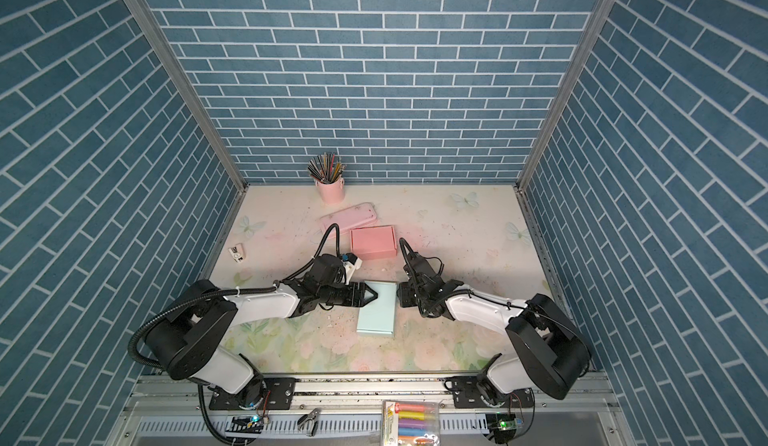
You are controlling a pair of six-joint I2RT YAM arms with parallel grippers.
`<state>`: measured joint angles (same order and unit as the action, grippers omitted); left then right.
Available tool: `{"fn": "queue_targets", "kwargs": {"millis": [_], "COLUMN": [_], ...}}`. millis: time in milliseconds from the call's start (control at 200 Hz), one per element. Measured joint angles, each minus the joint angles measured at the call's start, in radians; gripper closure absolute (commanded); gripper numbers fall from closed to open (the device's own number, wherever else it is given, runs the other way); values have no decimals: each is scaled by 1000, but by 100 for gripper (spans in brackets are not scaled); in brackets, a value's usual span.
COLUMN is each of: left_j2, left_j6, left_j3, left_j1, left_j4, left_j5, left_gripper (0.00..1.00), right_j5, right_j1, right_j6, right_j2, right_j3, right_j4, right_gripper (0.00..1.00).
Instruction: Fold the paper box
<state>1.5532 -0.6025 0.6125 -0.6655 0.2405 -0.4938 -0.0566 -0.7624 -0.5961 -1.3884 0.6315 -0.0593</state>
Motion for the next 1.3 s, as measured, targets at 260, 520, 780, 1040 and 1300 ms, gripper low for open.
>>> {"fn": "queue_targets", "kwargs": {"millis": [260,520,780,1040,1300], "left_j2": [-154,-389,-455,-406,-336], "left_j6": [37,37,-10,-56,-74], "left_j3": [-24,-100,-145,-159,-163], "left_j1": [-2,-103,-294,-417,-430], "left_j4": [-79,-231,-304,-253,-170], "left_j5": [37,68,115,149,201], "left_gripper": [24,24,24,23,23], "right_j5": [-48,-224,-328,-391,-493], "right_j1": [42,43,44,47,70], "right_j6": [127,269,343,343,340], "right_j2": [58,-51,-289,-364,-367], "right_j3": [46,211,390,393,387], "right_j4": [-75,-54,-71,-90,-43], "right_gripper": [41,38,38,37,36]}}
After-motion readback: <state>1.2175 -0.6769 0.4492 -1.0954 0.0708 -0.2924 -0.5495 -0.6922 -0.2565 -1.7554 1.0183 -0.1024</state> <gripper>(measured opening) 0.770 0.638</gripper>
